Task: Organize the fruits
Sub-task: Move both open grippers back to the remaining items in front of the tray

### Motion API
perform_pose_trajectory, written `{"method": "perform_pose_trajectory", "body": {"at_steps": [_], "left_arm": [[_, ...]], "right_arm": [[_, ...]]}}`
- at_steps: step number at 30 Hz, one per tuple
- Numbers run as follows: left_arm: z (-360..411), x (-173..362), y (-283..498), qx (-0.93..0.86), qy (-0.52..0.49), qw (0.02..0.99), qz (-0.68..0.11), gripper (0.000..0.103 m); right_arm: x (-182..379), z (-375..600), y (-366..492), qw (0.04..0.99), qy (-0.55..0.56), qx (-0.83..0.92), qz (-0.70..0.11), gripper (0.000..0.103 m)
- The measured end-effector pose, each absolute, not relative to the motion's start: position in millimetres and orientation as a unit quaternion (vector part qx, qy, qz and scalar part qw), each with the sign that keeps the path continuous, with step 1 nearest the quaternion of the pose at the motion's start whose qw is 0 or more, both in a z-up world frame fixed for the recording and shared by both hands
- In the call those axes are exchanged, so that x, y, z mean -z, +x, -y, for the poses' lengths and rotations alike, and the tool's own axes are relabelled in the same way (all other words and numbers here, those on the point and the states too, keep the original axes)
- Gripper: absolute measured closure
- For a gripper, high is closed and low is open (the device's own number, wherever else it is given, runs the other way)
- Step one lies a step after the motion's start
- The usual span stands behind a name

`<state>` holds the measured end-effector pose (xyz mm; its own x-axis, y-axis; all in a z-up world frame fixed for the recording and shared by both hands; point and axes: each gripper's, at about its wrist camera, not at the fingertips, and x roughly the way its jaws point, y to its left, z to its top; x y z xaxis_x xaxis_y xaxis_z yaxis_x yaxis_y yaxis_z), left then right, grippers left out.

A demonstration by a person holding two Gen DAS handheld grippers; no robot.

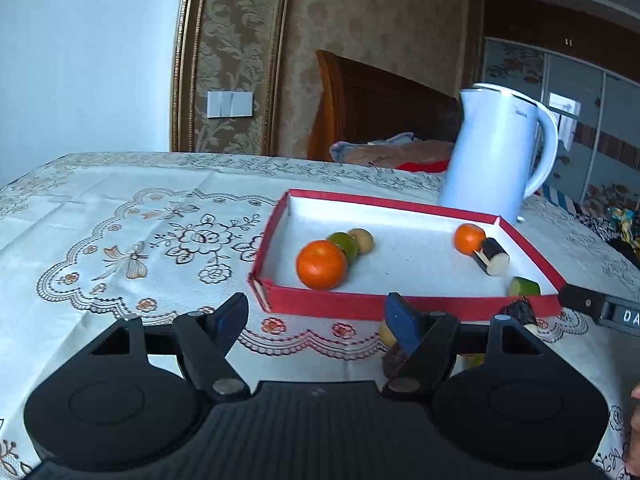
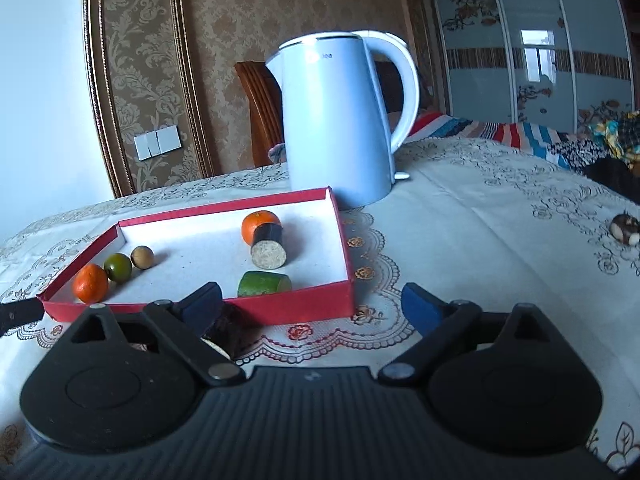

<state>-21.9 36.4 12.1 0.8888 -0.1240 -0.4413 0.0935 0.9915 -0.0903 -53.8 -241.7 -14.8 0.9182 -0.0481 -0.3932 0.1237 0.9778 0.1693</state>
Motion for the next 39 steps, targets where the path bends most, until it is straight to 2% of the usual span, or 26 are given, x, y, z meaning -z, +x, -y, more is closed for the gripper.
{"method": "perform_pose_trajectory", "body": {"at_steps": [26, 39], "left_arm": [[-20.3, -3.2, -21.0, 0.075, -0.002, 0.965, -0.251, 0.028], [-8.4, 1.7, -21.9, 0.104, 0.020, 0.959, -0.261, 0.027]], "right_arm": [[17.0, 234.1, -50.3, 0.973, 0.074, 0.051, -0.215, 0.000], [18.3, 236.7, -48.1, 0.971, 0.082, 0.049, -0.220, 0.000]]}}
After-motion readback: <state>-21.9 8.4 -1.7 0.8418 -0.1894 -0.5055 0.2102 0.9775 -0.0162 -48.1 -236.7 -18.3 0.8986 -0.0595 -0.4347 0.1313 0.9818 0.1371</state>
